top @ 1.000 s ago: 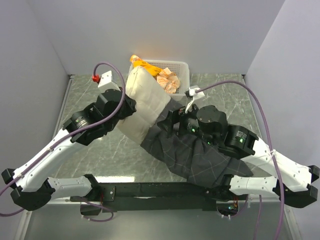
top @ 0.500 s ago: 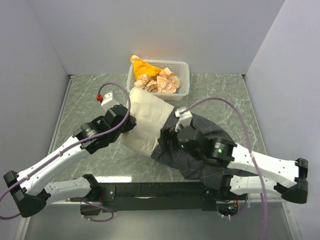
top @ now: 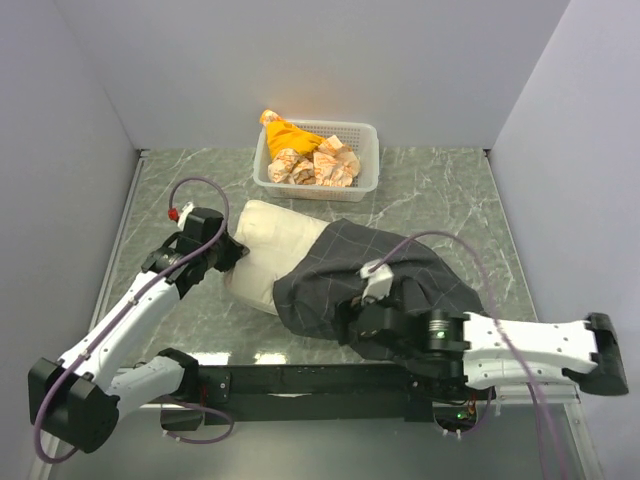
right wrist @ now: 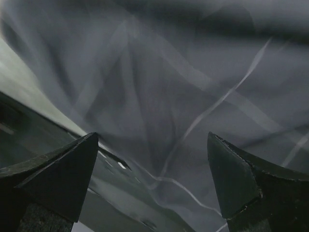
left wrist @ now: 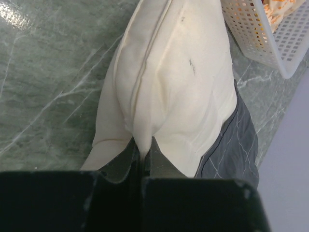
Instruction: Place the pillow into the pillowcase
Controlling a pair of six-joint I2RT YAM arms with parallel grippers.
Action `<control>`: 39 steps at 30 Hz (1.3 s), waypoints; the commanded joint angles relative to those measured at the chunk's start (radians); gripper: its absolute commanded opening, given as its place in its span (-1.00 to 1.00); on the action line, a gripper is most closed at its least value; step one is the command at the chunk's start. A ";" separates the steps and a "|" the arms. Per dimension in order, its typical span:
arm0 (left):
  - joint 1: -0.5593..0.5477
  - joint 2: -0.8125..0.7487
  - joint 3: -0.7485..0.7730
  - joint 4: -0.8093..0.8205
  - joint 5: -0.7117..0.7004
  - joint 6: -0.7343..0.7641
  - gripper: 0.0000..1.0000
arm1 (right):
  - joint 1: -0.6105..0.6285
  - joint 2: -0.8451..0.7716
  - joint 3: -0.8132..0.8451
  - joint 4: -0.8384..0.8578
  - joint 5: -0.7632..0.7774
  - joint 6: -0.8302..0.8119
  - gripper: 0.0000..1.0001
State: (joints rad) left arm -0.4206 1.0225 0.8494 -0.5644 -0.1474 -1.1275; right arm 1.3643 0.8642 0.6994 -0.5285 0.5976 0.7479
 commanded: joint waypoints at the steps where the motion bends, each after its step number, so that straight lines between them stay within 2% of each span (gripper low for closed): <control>1: 0.043 0.022 -0.012 0.143 0.138 0.009 -0.98 | 0.074 0.113 -0.035 0.047 0.033 0.096 0.99; 4: 0.046 0.024 -0.021 0.150 0.166 0.029 -0.98 | 0.078 0.220 0.004 -0.020 0.115 0.137 0.99; 6: 0.045 0.015 -0.019 0.140 0.166 0.041 -0.98 | 0.082 0.283 0.073 -0.085 0.139 0.140 0.84; 7: 0.045 0.013 -0.016 0.138 0.175 0.069 -0.98 | 0.085 0.292 0.092 -0.096 0.151 0.139 0.43; 9: 0.045 0.013 -0.007 0.136 0.210 0.110 -0.98 | 0.084 0.308 0.141 -0.132 0.174 0.123 0.01; 10: 0.045 0.014 0.011 0.109 0.215 0.147 -0.98 | 0.082 0.309 0.167 -0.166 0.191 0.122 -0.48; 13: 0.043 -0.004 0.025 0.100 0.259 0.257 -0.98 | 0.079 0.303 0.328 -0.312 0.258 0.099 -0.97; 14: 0.042 -0.010 0.031 0.063 0.264 0.283 -0.96 | 0.079 0.274 0.418 -0.333 0.264 0.081 -1.00; 17: 0.034 -0.033 0.086 -0.064 0.209 0.362 -0.87 | 0.079 0.201 0.588 -0.315 0.228 -0.117 -1.00; 19: 0.022 -0.071 0.099 -0.098 0.218 0.396 -0.69 | 0.067 0.188 0.690 -0.329 0.194 -0.177 -1.00; 20: 0.017 -0.116 0.102 -0.110 0.245 0.403 -0.49 | 0.055 0.191 0.785 -0.335 0.183 -0.229 -1.00; 22: 0.000 -0.156 0.122 -0.149 0.259 0.408 -0.25 | -0.034 0.200 0.853 -0.320 0.087 -0.280 -1.00; 23: -0.001 -0.188 0.131 -0.155 0.278 0.405 0.02 | -0.089 0.216 0.888 -0.314 0.011 -0.321 -1.00; 24: -0.001 -0.200 0.146 -0.155 0.296 0.402 0.15 | -0.232 0.223 0.885 -0.271 -0.063 -0.340 -1.00; 25: -0.001 -0.209 0.151 -0.146 0.321 0.399 0.30 | -0.304 0.228 0.868 -0.233 -0.231 -0.358 -1.00; 26: -0.001 -0.219 0.152 -0.128 0.366 0.393 0.56 | -0.389 0.264 0.823 -0.199 -0.321 -0.381 -1.00; 28: -0.001 -0.220 0.160 -0.082 0.390 0.373 0.92 | -0.588 0.333 0.783 -0.117 -0.500 -0.383 -1.00; 32: -0.001 -0.158 0.258 -0.104 0.300 0.385 0.99 | -0.731 0.582 0.707 -0.016 -0.656 -0.383 -1.00; 33: 0.000 -0.150 0.299 -0.110 0.210 0.391 0.99 | -0.748 0.608 0.694 0.034 -0.665 -0.380 -1.00; 36: 0.002 -0.137 0.355 -0.106 0.103 0.399 0.99 | -0.797 0.716 0.693 0.061 -0.656 -0.372 -1.00; 37: 0.002 -0.134 0.364 -0.111 0.015 0.393 0.99 | -0.807 0.757 0.710 0.064 -0.654 -0.374 -1.00; 39: 0.003 -0.130 0.355 -0.121 -0.055 0.387 0.99 | -0.826 0.779 0.726 0.071 -0.625 -0.377 -1.00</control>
State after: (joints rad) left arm -0.4183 0.8997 1.1576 -0.7006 -0.0002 -0.7479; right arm 0.5671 1.6527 1.3987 -0.4828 0.0200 0.3904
